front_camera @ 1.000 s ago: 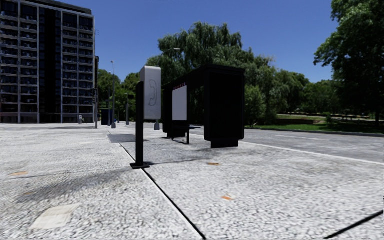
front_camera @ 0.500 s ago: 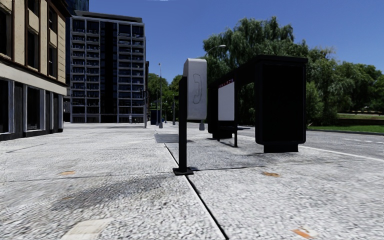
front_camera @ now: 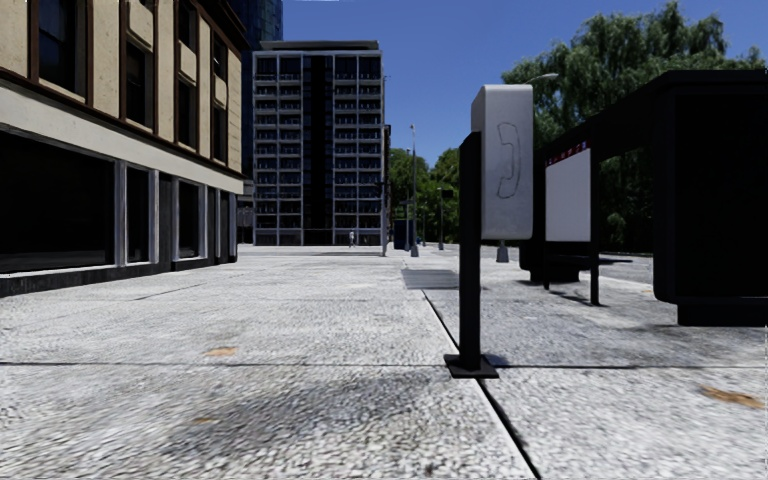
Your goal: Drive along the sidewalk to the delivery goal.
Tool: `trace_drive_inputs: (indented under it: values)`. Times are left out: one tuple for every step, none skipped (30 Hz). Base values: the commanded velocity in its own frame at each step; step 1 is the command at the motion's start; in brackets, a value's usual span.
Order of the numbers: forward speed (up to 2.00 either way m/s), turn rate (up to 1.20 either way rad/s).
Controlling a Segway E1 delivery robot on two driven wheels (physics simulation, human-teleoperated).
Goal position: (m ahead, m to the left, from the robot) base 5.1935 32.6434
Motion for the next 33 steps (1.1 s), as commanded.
trace_drive_inputs:
  values:
    - [1.08, 0.58]
    - [1.09, 0.58]
    - [1.09, 0.58]
    - [1.09, 0.58]
    - [1.11, 0.58]
    - [1.11, 0.58]
    - [1.13, 0.58]
    - [1.15, 0.58]
    - [1.17, 0.53]
    - [1.17, 0.53]
    - [1.17, 0.30]
    - [1.19, 0.09]
    - [1.25, 0.00]
    - [1.25, 0.00]
    - [1.35, 0.00]
    - [1.43, 0.00]
    - [1.51, 0.00]
    - [1.62, 0.00]
    - [1.62, 0.00]
    - [1.79, 0.00]
    - [2.00, 0.00]
    - [2.00, 0.00]
    - [2.00, 0.00]
    - [2.00, 0.00]
    - [2.00, 0.00]
    - [2.00, 0.00]
    - [2.00, 0.00]
    - [2.00, 0.00]
    - [2.00, 0.00]
    - [2.00, 0.00]
    - [2.00, 0.00]
    - [2.00, 0.00]
    - [2.00, 0.00]
